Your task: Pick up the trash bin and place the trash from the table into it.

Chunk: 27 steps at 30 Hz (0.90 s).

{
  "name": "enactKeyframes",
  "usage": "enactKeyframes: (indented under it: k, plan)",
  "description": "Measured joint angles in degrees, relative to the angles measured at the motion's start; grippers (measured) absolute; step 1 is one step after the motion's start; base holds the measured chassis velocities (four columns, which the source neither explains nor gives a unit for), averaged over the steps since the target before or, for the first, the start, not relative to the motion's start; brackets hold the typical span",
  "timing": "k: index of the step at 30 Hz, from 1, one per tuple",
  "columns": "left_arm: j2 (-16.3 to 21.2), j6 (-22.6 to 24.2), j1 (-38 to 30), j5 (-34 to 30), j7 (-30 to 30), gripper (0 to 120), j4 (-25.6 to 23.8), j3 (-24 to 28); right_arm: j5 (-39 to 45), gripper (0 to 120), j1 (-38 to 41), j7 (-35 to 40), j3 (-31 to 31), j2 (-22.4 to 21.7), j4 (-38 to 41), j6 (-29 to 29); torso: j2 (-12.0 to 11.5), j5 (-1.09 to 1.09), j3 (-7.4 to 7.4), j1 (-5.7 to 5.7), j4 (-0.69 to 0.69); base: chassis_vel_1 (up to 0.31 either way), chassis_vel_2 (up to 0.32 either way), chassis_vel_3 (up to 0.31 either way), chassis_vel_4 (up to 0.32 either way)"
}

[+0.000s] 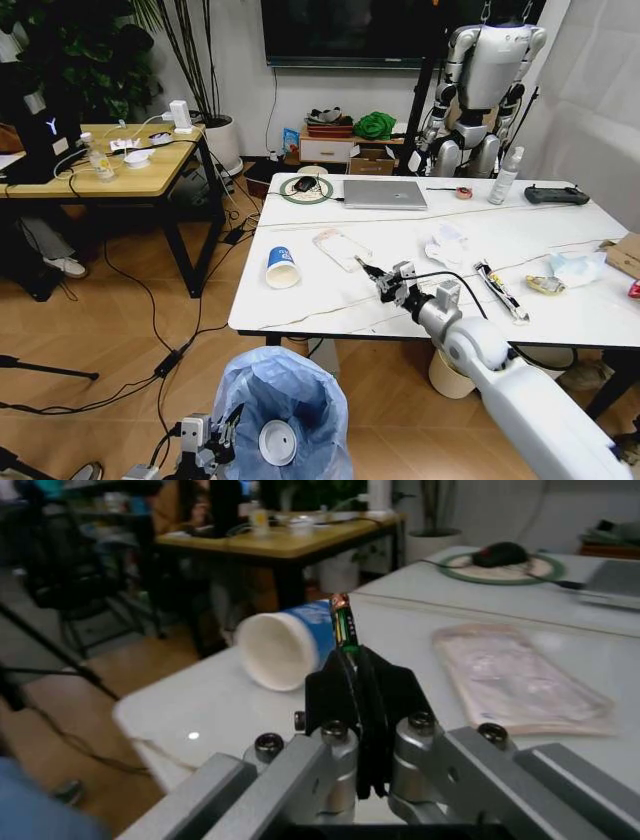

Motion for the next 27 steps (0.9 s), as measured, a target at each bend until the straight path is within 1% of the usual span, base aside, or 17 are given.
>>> enactKeyframes:
  k: [1, 2, 5, 7, 9, 10, 11, 14, 15, 18, 19, 20, 21, 23, 26, 27]
  plan:
    - [0.02, 0.02, -0.02, -0.02, 0.00, 0, 0.00, 0.03, 0.07, 0, -1.92, -1.47, -1.29, -1.35, 2.66, 1.40, 0.00, 0.01, 0.00, 0.00, 0.00, 0.000, 0.000, 0.000, 0.000]
    - [0.02, 0.02, -0.01, -0.02, -0.01, 0, 0.00, 0.03, 0.05, 0, -2.63, -2.04, -1.88, -1.85, 3.67, 1.89, 0.00, 0.01, 0.00, 0.00, -0.01, 0.000, 0.000, 0.000, 0.000]
    - [0.03, 0.03, -0.01, -0.03, -0.01, 0, 0.00, 0.03, 0.00, 0, -3.29, -2.56, -2.50, -2.29, 4.66, 2.34, 0.00, 0.00, 0.00, 0.00, 0.00, 0.000, 0.000, 0.000, 0.000]
    - [0.00, 0.05, -0.03, -0.05, -0.01, 0, -0.01, 0.06, -0.96, 0, -6.00, -4.79, -5.70, -3.89, 8.39, 4.46, 0.00, -0.01, 0.00, -0.01, 0.00, 0.000, 0.000, 0.000, 0.000]
    - [-0.08, 0.08, -0.01, -0.05, -0.02, 0, -0.11, 0.05, -2.49, 0, -7.91, -6.40, -8.63, -4.99, 10.08, 5.94, 0.00, 0.00, 0.00, -0.01, 0.00, 0.000, 0.000, 0.000, 0.000]
    - [-0.08, 0.08, -0.01, -0.05, -0.02, 0, -0.11, 0.05, -2.49, 0, -7.91, -6.40, -8.63, -4.99, 10.08, 5.94, 0.00, 0.00, 0.00, -0.01, 0.00, 0.000, 0.000, 0.000, 0.000]
    - [-0.17, 0.09, 0.07, -0.05, -0.02, 0, -0.29, 0.02, -4.17, 0, -9.66, -7.66, -11.00, -5.92, 11.05, 6.95, 0.00, 0.00, 0.00, -0.01, 0.00, 0.000, 0.000, 0.000, 0.000]
    - [-0.19, 0.09, 0.10, -0.04, -0.02, 0, -0.33, 0.01, -4.87, 0, -10.28, -8.01, -11.62, -6.21, 11.20, 7.36, 0.00, 0.00, 0.00, -0.01, -0.01, 0.000, 0.000, 0.000, 0.000]
    - [-0.21, 0.09, 0.15, -0.03, -0.02, 0, -0.40, -0.03, -6.25, 0, -11.23, -8.40, -12.27, -6.51, 11.37, 8.30, 0.00, -0.01, 0.00, -0.01, 0.01, 0.000, 0.000, 0.000, 0.000]
    - [-0.25, 0.09, 0.21, 0.01, -0.02, 0, -0.60, -0.13, -9.10, 13, -12.70, -8.79, -12.51, -6.81, 11.66, 9.71, 0.00, 0.00, 0.00, -0.01, -0.01, 0.000, 0.000, 0.000, 0.000]
    - [-0.28, 0.09, 0.22, 0.02, -0.02, 0, -0.62, -0.13, -9.36, 15, -12.86, -8.79, -12.26, -6.81, 11.74, 9.77, 0.00, 0.00, 0.00, -0.01, -0.01, 0.000, 0.000, 0.000, 0.000]
    - [-0.28, 0.09, 0.22, 0.02, -0.02, 0, -0.62, -0.13, -9.36, 15, -12.86, -8.79, -12.26, -6.81, 11.74, 9.77, 0.00, 0.00, 0.00, -0.01, -0.01, 0.000, 0.000, 0.000, 0.000]
    - [-0.30, 0.10, 0.23, 0.04, -0.02, 0, -0.63, -0.13, -9.47, 21, -13.05, -8.77, -11.84, -6.81, 11.84, 9.78, 0.00, 0.00, 0.00, -0.01, 0.00, 0.000, 0.000, 0.000, 0.000]
    - [-0.35, 0.10, 0.23, 0.11, -0.02, 0, -0.63, -0.13, -9.56, 26, -13.38, -8.71, -11.25, -6.85, 12.05, 9.78, 0.00, 0.00, 0.00, -0.01, 0.00, 0.000, 0.000, 0.000, 0.000]
    - [-0.39, 0.09, 0.25, 0.20, -0.02, 0, -0.57, -0.12, -9.42, 39, -14.23, -8.21, -9.85, -6.72, 12.95, 9.71, 0.00, -0.01, 0.00, -0.01, 0.00, 0.000, 0.000, 0.000, 0.000]
    - [-0.39, 0.09, 0.25, 0.20, -0.02, 0, -0.57, -0.12, -9.42, 39, -14.23, -8.21, -9.85, -6.72, 12.95, 9.71, 0.00, -0.01, 0.00, -0.01, 0.00, 0.000, 0.000, 0.000, 0.000]
